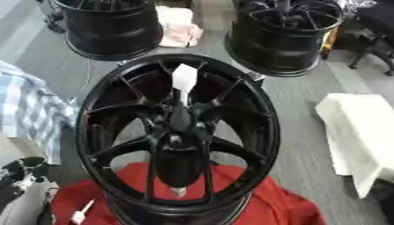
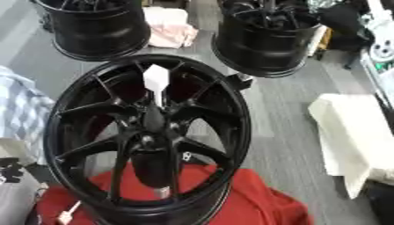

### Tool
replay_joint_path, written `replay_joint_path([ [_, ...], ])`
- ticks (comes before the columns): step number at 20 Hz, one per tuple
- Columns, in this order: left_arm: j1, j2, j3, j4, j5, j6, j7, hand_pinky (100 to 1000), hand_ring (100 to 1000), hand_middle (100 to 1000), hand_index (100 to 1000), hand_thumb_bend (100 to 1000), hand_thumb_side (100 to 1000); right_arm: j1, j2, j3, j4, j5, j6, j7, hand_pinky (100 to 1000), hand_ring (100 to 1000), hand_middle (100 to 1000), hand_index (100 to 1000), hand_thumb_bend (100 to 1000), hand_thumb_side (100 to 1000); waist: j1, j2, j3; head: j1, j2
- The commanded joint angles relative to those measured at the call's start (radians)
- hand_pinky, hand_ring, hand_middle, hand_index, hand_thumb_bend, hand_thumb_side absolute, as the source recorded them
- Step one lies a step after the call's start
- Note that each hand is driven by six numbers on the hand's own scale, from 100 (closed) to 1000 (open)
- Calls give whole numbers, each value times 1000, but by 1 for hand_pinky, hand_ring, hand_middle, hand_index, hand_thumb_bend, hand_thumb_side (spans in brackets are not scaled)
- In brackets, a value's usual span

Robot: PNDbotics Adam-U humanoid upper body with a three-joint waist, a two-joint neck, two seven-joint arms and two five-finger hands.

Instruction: Pull the pin out of the wheel hub.

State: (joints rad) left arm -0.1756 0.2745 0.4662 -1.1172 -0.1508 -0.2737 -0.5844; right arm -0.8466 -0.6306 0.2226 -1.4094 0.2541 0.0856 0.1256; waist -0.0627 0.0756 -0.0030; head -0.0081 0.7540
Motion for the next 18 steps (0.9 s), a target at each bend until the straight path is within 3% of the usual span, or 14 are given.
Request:
replay_joint_path([
  [1, -2, 35, -1, -23, -4, 0, -5, 690, 671, 638, 764, 503, 519, -87, 4, 67, 3, -11, 15, 192, 805, 806, 797, 930, 184, 528, 2, -18, 2, -3, 4],
  [4, -1, 35, -3, -22, -6, -2, -7, 690, 671, 638, 764, 503, 519, -161, 73, 118, 60, 12, 29, 344, 822, 840, 838, 939, 206, 541, 2, -20, 4, -5, 5],
  [7, -1, 34, -5, -21, -7, -4, -8, 690, 671, 638, 764, 504, 519, -211, 156, 139, 142, 69, 29, 446, 832, 870, 867, 942, 235, 548, 3, -20, 7, -8, 4],
  [12, -2, 31, -8, -19, -8, -7, -10, 690, 671, 637, 764, 504, 519, -256, 279, 132, 268, 174, -1, 492, 841, 896, 886, 950, 257, 559, 7, -18, 13, -16, 1],
  [18, -5, 27, -12, -19, -11, -9, -14, 690, 671, 637, 764, 505, 519, -275, 359, 127, 348, 263, -36, 514, 841, 898, 893, 964, 291, 552, 8, -18, 20, -25, -1],
])
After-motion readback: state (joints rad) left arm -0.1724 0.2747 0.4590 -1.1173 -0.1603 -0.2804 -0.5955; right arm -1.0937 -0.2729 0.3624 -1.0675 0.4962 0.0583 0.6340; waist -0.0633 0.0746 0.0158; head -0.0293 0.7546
